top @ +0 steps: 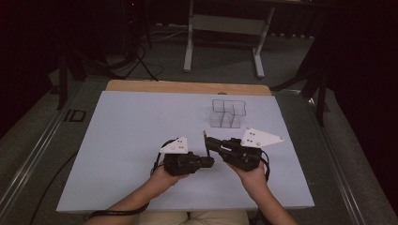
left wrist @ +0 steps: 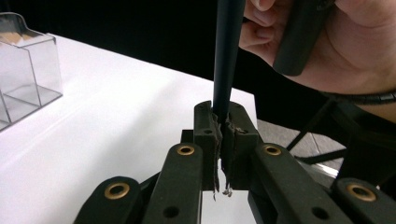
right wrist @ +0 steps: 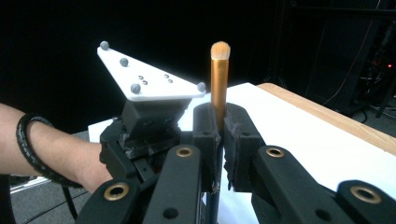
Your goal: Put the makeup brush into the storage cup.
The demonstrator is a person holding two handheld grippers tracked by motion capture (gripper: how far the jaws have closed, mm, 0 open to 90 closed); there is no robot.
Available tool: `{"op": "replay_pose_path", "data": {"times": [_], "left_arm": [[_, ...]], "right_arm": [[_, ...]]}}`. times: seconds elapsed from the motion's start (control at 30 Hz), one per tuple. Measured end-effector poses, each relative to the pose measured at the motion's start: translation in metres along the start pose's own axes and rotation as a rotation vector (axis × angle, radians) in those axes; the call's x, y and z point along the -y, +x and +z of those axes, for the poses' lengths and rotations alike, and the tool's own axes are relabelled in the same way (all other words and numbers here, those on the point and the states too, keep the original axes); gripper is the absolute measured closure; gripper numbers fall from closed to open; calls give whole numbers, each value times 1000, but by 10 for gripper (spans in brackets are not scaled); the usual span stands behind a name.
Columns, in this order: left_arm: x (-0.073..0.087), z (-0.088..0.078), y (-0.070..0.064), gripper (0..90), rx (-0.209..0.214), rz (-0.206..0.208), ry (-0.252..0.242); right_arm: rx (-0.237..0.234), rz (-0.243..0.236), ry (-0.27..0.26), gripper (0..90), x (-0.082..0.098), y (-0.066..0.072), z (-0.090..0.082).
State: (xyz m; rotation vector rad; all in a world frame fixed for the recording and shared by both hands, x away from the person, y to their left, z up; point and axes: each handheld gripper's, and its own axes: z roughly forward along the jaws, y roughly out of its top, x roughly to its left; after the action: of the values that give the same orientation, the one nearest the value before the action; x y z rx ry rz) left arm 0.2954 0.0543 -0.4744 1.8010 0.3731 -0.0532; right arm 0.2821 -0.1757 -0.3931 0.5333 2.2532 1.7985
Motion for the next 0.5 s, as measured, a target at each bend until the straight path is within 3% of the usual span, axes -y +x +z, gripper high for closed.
{"op": "replay_pose_path", "data": {"times": [0.17,0.27,0.5], "left_arm": [[-2,-5,0,864,7,3,24],[-4,-7,1,865,0,9,42],[-1,-9,2,864,-12,23,117]], "right_arm": [[-24,1,12,821,-2,0,0],[-35,-3,22,733,-4,-2,0],[-86,12,66,669,-10,-9,0]]}}
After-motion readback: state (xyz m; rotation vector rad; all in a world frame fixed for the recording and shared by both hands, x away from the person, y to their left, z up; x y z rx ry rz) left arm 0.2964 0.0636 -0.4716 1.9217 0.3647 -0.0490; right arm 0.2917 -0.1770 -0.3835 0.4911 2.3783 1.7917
